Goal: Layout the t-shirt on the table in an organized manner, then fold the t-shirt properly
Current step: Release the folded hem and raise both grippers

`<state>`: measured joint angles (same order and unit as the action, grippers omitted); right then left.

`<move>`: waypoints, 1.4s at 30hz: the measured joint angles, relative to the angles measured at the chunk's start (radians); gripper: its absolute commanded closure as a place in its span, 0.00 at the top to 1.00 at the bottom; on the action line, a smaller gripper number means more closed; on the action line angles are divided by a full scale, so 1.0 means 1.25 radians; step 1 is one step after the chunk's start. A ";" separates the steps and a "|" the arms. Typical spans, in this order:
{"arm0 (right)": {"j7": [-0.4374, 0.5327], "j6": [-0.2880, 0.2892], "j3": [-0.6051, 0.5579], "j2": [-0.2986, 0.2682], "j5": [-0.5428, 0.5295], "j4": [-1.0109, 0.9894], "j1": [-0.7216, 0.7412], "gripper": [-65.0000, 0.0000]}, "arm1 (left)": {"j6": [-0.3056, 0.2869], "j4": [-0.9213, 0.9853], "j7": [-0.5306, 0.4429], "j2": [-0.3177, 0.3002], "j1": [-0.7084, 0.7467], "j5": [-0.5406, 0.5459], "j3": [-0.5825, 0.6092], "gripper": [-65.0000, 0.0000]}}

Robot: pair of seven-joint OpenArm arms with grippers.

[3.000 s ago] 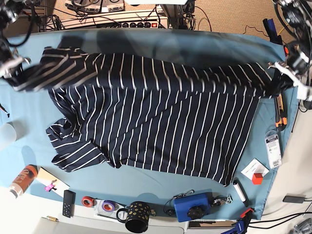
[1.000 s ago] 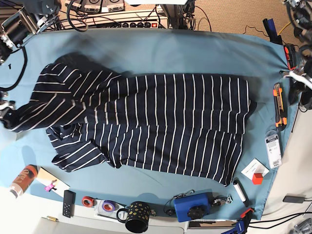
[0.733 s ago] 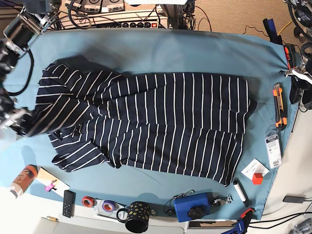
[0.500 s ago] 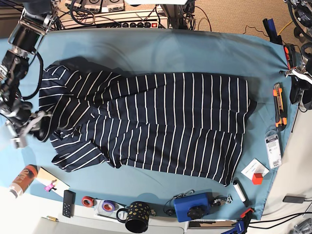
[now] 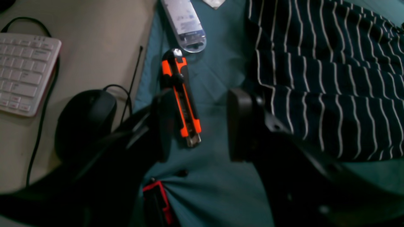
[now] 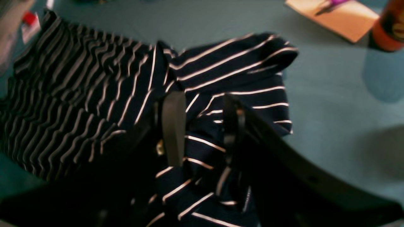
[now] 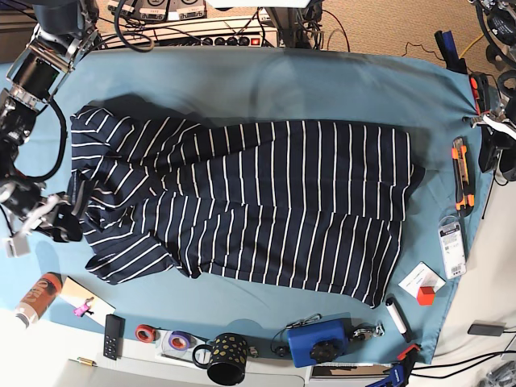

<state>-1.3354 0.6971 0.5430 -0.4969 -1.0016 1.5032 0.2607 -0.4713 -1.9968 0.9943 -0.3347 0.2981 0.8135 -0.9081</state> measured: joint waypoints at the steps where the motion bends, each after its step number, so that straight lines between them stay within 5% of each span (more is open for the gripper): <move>1: -0.001 0.000 0.022 0.001 -0.006 0.000 0.001 0.32 | 0.000 0.000 0.000 0.000 0.000 0.000 0.000 0.42; 6: -0.070 0.000 0.185 0.001 -0.074 0.000 0.000 0.32 | 0.000 0.000 0.001 0.001 0.000 -0.001 0.001 0.42; 10: -0.062 -0.001 0.350 -0.001 -0.221 0.000 -0.050 0.32 | 0.000 0.000 0.004 0.004 0.003 0.000 0.002 0.42; 13: -0.056 0.000 0.392 -0.004 -0.265 0.001 -0.151 0.32 | 0.000 0.000 0.003 0.005 0.004 0.000 0.002 0.42; 22: -0.065 0.000 0.387 0.070 -0.244 -0.001 -0.353 0.32 | 0.000 0.000 0.004 0.006 0.003 0.000 0.002 0.42; 27: -0.064 0.000 0.345 0.122 -0.109 -0.002 -0.360 0.32 | 0.000 0.000 0.004 0.005 0.003 0.000 0.002 0.42; 32: -0.027 0.000 0.268 0.127 0.025 -0.002 -0.360 0.32 | 0.000 0.000 0.004 0.005 0.003 0.000 0.002 0.42; 42: 0.004 0.000 0.133 0.128 0.075 -0.002 -0.360 0.27 | 0.000 0.000 0.000 0.005 0.003 0.000 0.002 0.42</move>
<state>-1.3304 0.6968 0.7097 -0.3370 -0.9073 1.5009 -0.1890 -0.4709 -1.9968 0.9947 -0.3279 0.3016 0.8135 -0.9054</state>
